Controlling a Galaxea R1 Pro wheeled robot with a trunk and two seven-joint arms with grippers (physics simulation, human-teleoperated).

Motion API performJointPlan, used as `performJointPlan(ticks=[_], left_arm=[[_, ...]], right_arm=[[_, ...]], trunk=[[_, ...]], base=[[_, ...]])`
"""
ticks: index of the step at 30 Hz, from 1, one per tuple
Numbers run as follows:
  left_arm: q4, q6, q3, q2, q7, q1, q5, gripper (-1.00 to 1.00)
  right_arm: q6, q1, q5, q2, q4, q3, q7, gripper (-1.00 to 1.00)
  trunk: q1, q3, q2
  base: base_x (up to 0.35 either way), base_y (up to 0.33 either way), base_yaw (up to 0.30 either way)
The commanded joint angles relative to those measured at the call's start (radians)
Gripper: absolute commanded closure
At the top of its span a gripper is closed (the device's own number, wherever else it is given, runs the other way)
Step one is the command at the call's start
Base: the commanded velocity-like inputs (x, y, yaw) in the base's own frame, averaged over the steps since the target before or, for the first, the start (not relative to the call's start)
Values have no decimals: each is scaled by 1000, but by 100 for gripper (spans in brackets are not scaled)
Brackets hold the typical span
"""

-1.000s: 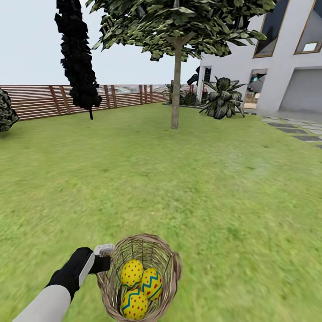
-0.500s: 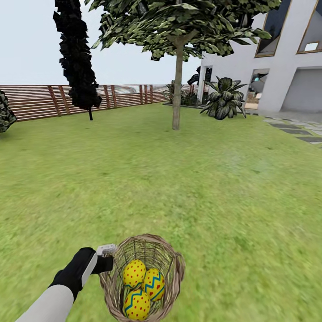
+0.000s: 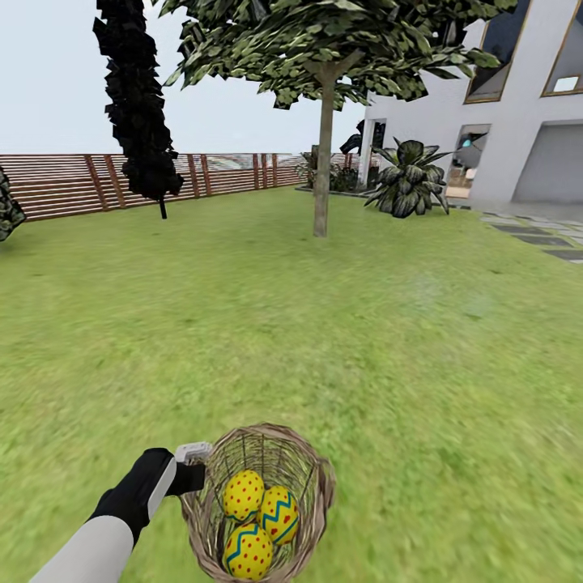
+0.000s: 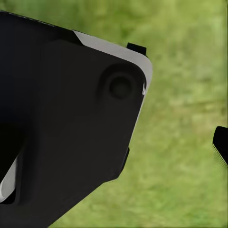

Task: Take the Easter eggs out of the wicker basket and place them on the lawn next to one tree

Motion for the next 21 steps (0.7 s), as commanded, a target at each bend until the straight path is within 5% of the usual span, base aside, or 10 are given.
performJointPlan(ticks=[1,21], left_arm=[[-1,6,4,0,-3,0,13,100],[-2,6,4,3,-4,-1,13,100]], right_arm=[[-7,-2,8,0,4,-8,1,-100],[-7,-2,8,-1,4,-8,1,-100]], trunk=[[1,-1,-1],[1,-1,-1]], base=[[324,78,0],[324,78,0]])
